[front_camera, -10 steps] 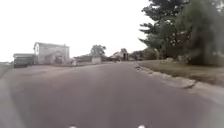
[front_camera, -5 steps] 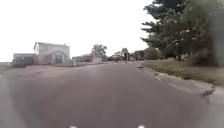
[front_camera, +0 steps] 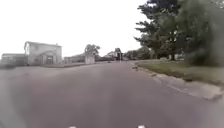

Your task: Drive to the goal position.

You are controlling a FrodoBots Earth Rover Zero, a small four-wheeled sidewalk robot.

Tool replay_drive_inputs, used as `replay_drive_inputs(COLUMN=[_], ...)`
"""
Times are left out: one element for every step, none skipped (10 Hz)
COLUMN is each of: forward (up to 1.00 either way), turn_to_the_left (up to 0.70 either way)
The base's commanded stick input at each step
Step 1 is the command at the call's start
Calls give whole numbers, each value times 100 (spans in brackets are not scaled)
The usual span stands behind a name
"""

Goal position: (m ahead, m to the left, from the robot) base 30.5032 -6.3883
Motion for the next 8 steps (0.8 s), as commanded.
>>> replay_drive_inputs(forward=[100, 100, 100, 100, 100, 100, 100, 100], turn_to_the_left=[-38, -4, -1, 0, 0, -19, -35, -36])
